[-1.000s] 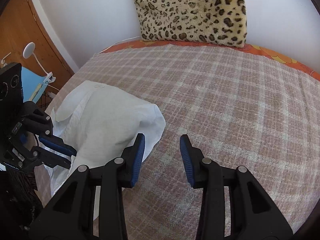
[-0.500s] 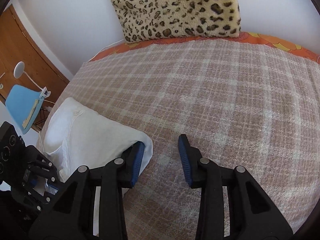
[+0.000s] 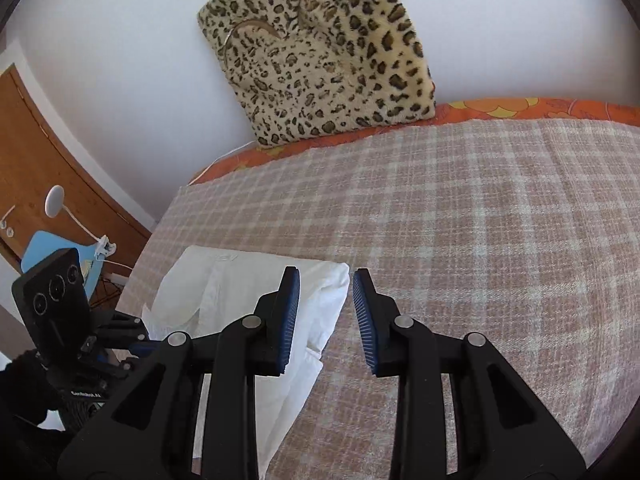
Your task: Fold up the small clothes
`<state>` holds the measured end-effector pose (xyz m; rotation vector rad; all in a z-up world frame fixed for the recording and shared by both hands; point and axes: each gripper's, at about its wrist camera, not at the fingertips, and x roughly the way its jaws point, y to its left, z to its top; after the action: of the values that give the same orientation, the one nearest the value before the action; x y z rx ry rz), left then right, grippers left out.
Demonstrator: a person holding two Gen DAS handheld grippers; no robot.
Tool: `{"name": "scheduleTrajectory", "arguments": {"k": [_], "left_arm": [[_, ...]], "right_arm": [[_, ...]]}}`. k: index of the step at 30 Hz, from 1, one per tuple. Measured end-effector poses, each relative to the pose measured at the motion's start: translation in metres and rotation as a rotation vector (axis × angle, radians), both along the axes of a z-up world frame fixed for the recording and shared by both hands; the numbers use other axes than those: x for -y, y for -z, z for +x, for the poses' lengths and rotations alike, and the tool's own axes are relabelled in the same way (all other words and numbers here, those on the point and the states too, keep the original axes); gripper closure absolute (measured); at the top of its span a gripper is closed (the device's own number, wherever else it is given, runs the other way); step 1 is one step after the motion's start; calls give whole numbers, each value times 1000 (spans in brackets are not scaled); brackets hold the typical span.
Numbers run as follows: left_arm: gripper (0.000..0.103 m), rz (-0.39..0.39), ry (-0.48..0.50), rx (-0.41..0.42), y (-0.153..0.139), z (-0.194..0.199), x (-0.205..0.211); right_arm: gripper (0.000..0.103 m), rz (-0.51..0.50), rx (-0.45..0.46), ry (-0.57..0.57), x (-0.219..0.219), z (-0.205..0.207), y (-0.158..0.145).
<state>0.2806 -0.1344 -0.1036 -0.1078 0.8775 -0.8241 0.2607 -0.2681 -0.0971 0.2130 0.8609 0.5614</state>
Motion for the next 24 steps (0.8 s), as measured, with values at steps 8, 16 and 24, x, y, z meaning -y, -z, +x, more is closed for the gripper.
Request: {"name": "scheduleTrajectory", "arguments": {"k": [8,16,24], "left_arm": [[69,20,-357,17,-12,40,-132],[69,-35,-358,-98,33,76,-139],[66,130,-367,-112,80,89,-129]], "right_arm": [[72,-228,12,-119,-74,-19,14],[72,-261,-69,-104,-75,-22,42],[72,-292,-87,-102,-78,-25,56]]}}
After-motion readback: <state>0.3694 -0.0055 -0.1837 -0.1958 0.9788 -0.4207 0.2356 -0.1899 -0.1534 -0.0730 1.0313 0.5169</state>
